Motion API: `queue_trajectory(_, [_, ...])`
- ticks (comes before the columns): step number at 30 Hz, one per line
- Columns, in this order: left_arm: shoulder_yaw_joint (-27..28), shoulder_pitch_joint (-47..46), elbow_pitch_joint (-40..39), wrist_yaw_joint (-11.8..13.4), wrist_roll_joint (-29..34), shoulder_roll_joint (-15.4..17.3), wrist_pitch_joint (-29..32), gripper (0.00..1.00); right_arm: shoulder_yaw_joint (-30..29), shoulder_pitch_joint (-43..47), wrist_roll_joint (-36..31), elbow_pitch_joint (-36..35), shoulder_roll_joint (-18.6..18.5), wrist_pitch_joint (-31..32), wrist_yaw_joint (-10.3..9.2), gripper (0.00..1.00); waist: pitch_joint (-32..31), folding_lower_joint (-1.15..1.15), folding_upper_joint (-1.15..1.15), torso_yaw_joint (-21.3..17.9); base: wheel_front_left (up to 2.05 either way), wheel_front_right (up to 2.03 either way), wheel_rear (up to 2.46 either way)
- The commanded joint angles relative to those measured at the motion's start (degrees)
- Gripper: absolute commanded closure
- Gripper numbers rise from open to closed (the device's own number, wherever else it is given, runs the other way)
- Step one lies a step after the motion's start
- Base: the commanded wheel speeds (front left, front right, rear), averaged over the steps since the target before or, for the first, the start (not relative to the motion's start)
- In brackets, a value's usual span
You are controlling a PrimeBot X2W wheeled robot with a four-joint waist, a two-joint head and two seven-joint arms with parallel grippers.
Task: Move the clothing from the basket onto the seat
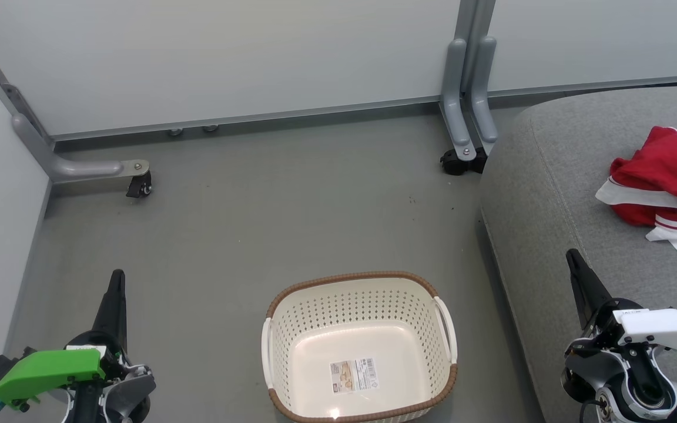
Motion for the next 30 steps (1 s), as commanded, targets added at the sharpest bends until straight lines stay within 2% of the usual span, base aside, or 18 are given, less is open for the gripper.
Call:
queue_trajectory(1, [0.09, -0.63, -0.08, -0.3, -0.14, -0.02, 0.22, 1.0, -0.18, -0.42, -0.3, 0.13, 0.05, 0.24, 0.02, 1.0, 0.0, 0.0, 0.0, 0.0, 0.0, 0.0, 0.0])
queue_trajectory(30, [0.07, -0.63, -0.09, -0.3, -0.15, -0.02, 0.2, 1.0, -0.61, -0.46, -0.67, 0.15, 0.3, 0.59, 0.02, 1.0, 0.0, 0.0, 0.0, 0.0, 0.0, 0.0, 0.0])
